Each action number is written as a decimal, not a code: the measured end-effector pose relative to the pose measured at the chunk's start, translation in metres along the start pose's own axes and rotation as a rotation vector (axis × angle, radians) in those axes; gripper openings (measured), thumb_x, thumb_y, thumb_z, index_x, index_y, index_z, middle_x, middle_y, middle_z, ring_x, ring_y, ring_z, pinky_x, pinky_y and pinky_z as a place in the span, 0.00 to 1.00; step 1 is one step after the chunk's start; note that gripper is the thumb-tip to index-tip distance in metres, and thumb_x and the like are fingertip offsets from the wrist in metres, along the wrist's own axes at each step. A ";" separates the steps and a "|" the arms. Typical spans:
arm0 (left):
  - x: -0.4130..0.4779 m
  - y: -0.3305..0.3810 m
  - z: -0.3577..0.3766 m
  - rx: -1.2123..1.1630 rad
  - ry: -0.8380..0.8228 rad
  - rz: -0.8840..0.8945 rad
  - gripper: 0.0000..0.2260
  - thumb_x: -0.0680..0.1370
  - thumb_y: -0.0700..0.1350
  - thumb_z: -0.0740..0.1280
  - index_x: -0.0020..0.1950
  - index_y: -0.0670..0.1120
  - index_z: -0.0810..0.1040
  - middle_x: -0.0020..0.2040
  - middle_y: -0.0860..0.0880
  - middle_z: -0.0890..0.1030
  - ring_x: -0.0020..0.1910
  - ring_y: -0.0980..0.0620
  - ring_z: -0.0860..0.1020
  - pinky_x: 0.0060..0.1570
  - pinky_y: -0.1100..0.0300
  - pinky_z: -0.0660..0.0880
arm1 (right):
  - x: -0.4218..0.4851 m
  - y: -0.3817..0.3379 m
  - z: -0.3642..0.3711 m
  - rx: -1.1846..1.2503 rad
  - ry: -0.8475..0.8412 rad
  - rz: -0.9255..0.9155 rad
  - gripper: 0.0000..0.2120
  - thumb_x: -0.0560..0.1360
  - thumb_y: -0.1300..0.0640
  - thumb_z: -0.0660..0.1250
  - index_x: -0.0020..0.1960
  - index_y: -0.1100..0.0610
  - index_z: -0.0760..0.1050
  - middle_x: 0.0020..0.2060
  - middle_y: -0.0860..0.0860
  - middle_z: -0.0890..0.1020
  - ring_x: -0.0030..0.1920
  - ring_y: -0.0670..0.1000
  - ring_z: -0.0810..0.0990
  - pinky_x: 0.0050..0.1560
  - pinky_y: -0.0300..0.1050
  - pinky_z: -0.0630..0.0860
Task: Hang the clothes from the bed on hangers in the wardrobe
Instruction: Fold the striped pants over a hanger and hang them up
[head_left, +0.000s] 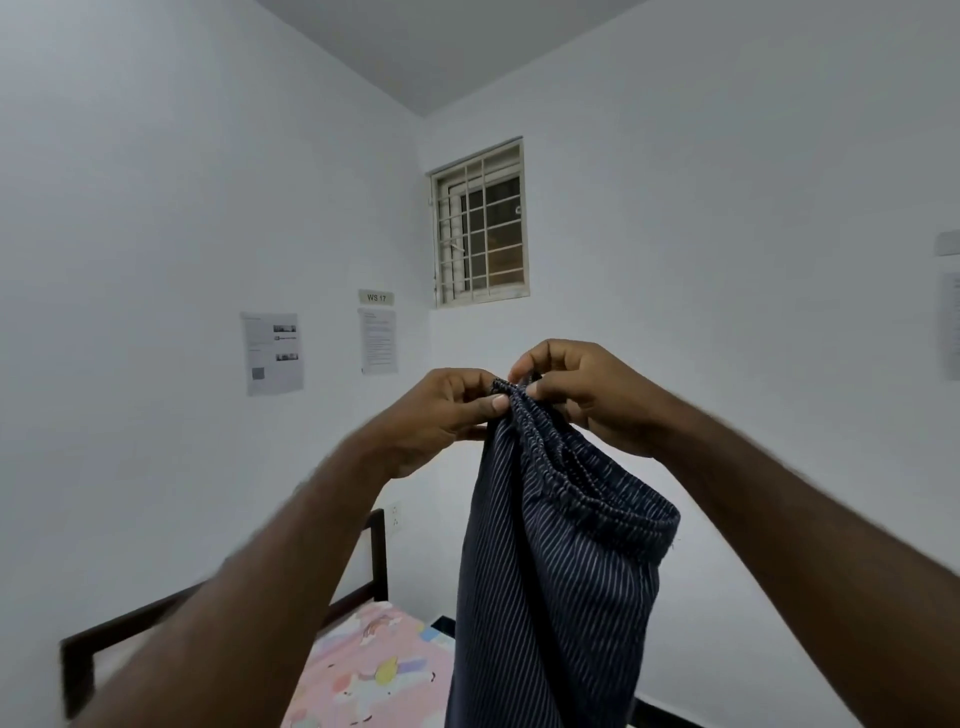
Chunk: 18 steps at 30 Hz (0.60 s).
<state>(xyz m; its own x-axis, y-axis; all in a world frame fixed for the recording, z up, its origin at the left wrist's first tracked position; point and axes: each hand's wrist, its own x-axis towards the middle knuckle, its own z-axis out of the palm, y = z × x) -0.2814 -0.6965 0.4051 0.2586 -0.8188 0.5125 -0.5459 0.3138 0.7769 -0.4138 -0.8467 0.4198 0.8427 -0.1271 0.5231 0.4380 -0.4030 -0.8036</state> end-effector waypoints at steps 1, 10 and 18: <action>0.000 -0.002 0.001 -0.009 0.002 -0.004 0.18 0.75 0.43 0.67 0.58 0.30 0.74 0.50 0.39 0.79 0.51 0.46 0.79 0.53 0.56 0.78 | -0.001 0.000 0.000 -0.023 0.005 0.001 0.12 0.76 0.72 0.62 0.57 0.63 0.73 0.51 0.59 0.77 0.45 0.52 0.77 0.39 0.37 0.75; 0.000 -0.011 0.006 0.004 0.032 -0.044 0.09 0.74 0.43 0.69 0.50 0.37 0.79 0.47 0.41 0.82 0.47 0.47 0.80 0.52 0.55 0.78 | -0.008 0.000 -0.008 -0.309 0.017 0.010 0.23 0.74 0.69 0.66 0.65 0.53 0.68 0.56 0.56 0.77 0.44 0.51 0.79 0.44 0.46 0.78; -0.002 -0.016 0.007 0.089 0.254 -0.041 0.04 0.77 0.36 0.68 0.49 0.37 0.81 0.42 0.43 0.83 0.42 0.50 0.82 0.44 0.56 0.80 | -0.048 0.014 -0.034 -0.495 -0.043 0.099 0.05 0.73 0.61 0.74 0.45 0.58 0.78 0.51 0.52 0.83 0.33 0.42 0.77 0.40 0.39 0.73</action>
<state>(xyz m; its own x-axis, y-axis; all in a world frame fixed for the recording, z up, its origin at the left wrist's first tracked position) -0.2783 -0.7029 0.3888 0.4671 -0.6799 0.5653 -0.5960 0.2302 0.7693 -0.4590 -0.8774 0.3932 0.8895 -0.1529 0.4306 0.1634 -0.7736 -0.6122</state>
